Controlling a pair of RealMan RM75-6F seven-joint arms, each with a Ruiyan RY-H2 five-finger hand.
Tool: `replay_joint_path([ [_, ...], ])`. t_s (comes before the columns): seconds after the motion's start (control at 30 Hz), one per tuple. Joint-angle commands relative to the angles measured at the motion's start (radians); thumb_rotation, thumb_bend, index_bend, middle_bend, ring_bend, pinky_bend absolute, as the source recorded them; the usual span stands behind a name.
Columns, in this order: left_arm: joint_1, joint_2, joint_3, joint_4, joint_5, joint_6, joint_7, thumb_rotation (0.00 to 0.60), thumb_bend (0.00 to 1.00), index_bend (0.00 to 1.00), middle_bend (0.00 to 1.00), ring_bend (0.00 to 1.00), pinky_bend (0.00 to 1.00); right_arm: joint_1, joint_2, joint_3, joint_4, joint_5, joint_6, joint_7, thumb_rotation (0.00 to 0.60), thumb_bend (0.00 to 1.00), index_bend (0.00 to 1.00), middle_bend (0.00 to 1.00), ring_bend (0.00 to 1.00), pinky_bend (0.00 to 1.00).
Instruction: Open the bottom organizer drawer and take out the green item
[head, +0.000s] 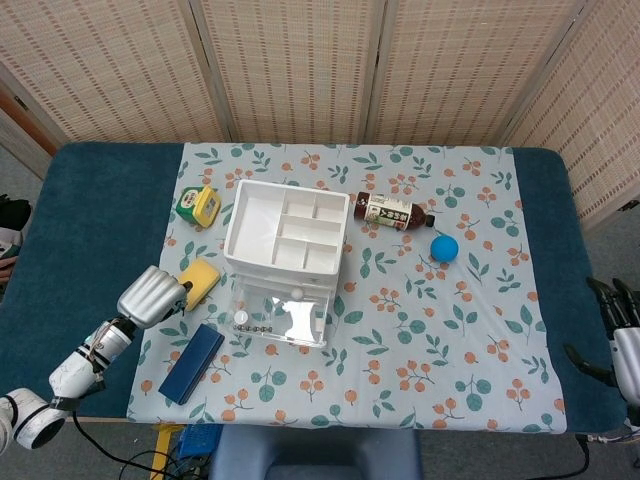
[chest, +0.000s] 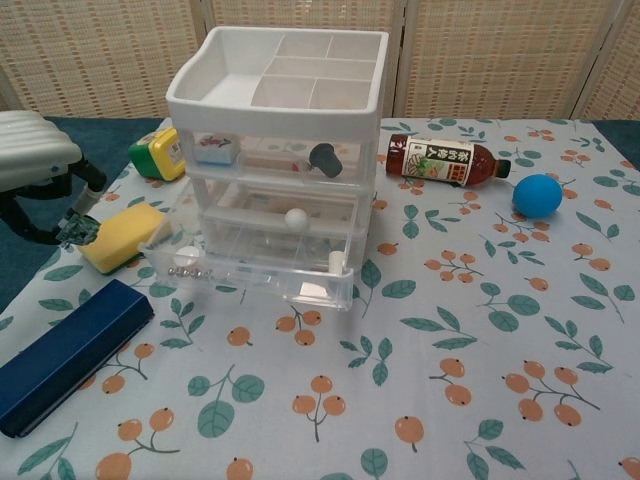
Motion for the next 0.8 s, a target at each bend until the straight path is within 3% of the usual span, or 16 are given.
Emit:
replay_joint_path([
  [0.03, 0.006, -0.012, -0.022, -0.008, -0.044, -0.023, 0.021, 0.6, 0.14, 0.38, 0.96, 1.0, 1.0, -0.004, 0.001, 0.0, 0.0, 0.003, 0.005, 0.0, 0.6, 0.23, 0.01, 0.11, 0.07, 0.15],
  [0.23, 0.051, -0.024, -0.065, -0.035, -0.106, 0.032, 0.026, 0.6, 0.14, 0.18, 0.9, 1.0, 1.0, 0.005, 0.0, 0.0, 0.001, 0.002, -0.01, 0.003, 0.6, 0.23, 0.01, 0.11, 0.07, 0.15],
  [0.33, 0.09, -0.017, -0.092, -0.065, -0.162, 0.072, 0.027, 0.6, 0.14, 0.16, 0.85, 0.96, 1.0, 0.013, 0.003, -0.001, 0.002, -0.001, -0.022, 0.003, 0.6, 0.23, 0.01, 0.11, 0.07, 0.15],
  [0.5, 0.165, 0.026, -0.119, -0.162, -0.273, 0.133, 0.09, 0.6, 0.14, 0.16, 0.69, 0.77, 1.0, 0.023, 0.011, -0.003, 0.002, 0.003, -0.043, 0.0, 0.6, 0.23, 0.01, 0.11, 0.07, 0.15],
  [0.67, 0.245, 0.07, -0.12, -0.28, -0.374, 0.192, 0.147, 0.6, 0.14, 0.16, 0.58, 0.61, 0.85, 0.041, 0.009, -0.014, 0.015, -0.016, -0.074, 0.04, 0.6, 0.25, 0.01, 0.11, 0.07, 0.15],
  [0.8, 0.305, 0.066, -0.117, -0.308, -0.404, 0.267, 0.163, 0.6, 0.14, 0.16, 0.56, 0.56, 0.76, 0.065, -0.003, -0.033, 0.056, -0.072, -0.09, 0.111, 0.6, 0.25, 0.01, 0.14, 0.07, 0.15],
])
